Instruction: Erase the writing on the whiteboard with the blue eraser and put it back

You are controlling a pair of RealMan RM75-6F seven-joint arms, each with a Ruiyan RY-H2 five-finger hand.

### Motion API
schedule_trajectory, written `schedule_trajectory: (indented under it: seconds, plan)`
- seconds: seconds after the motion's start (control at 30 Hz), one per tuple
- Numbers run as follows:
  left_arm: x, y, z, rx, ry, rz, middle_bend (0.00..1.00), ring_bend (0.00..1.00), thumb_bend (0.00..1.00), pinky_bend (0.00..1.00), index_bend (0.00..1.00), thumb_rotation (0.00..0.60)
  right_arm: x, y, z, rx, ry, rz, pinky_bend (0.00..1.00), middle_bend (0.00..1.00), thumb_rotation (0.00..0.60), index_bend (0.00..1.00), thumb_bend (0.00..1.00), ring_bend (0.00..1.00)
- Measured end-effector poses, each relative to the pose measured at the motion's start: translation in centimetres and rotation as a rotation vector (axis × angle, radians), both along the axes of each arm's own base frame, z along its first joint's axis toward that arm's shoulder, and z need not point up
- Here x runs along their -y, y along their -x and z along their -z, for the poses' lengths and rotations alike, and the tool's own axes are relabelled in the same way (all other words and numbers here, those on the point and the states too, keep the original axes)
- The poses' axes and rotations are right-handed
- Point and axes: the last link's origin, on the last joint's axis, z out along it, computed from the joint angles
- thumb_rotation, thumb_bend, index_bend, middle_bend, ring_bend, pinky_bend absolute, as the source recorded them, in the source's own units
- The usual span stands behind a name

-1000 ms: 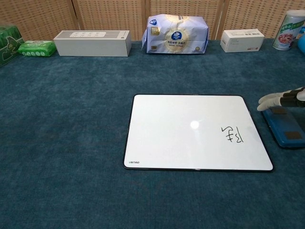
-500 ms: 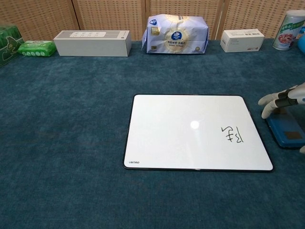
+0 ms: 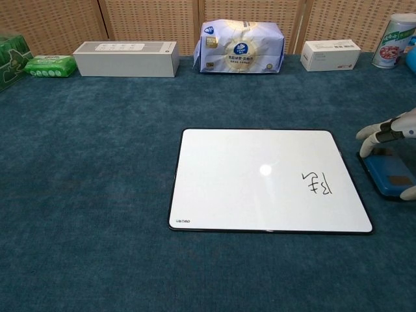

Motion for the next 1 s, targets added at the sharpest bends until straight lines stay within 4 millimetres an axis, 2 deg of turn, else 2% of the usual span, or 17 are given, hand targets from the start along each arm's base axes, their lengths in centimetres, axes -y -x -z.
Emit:
schedule_trajectory:
  seconds: [0.13, 0.3, 0.7, 0.8, 0.87, 0.93, 1.0]
  plan:
    - [0.0, 0.0, 0.0, 0.001, 0.001, 0.003, 0.31, 0.25, 0.36, 0.23, 0.34, 0.6, 0.3, 0.4, -0.3, -0.038, 0.013, -0.002, 0.12, 0.0, 0.265, 0.18, 0.18, 0.0]
    - [-0.1, -0.2, 0.2, 0.004, 0.004, 0.01, 0.31, 0.25, 0.36, 0.23, 0.34, 0.6, 0.2, 1.1, -1.2, -0.078, 0.047, 0.021, 0.12, 0.0, 0.263, 0.18, 0.18, 0.0]
    - [-0.6, -0.5, 0.6, 0.008, 0.019, 0.03, 0.31, 0.25, 0.36, 0.23, 0.34, 0.6, -1.5, 2.8, -3.9, -0.111, 0.119, 0.124, 0.12, 0.0, 0.257, 0.18, 0.18, 0.0]
    - [-0.6, -0.6, 0.6, 0.01, 0.02, 0.033, 0.31, 0.25, 0.36, 0.23, 0.34, 0.6, -1.7, 2.6, -4.1, -0.08, 0.13, 0.139, 0.12, 0.0, 0.344, 0.18, 0.17, 0.0]
    - [-0.6, -0.6, 0.7, 0.012, 0.02, 0.035, 0.31, 0.25, 0.36, 0.23, 0.34, 0.6, -1.6, 2.3, -4.1, -0.061, 0.14, 0.126, 0.12, 0.01, 0.44, 0.18, 0.16, 0.0]
    - [-0.6, -0.7, 0.7, 0.013, 0.021, 0.037, 0.31, 0.25, 0.36, 0.23, 0.34, 0.6, -1.4, 1.8, -4.2, -0.048, 0.153, 0.092, 0.12, 0.01, 0.47, 0.18, 0.16, 0.0]
    - [-0.5, -0.7, 0.7, 0.013, 0.02, 0.036, 0.31, 0.25, 0.36, 0.23, 0.34, 0.6, -1.2, 1.3, -4.1, -0.029, 0.166, 0.063, 0.12, 0.01, 0.471, 0.18, 0.16, 0.0]
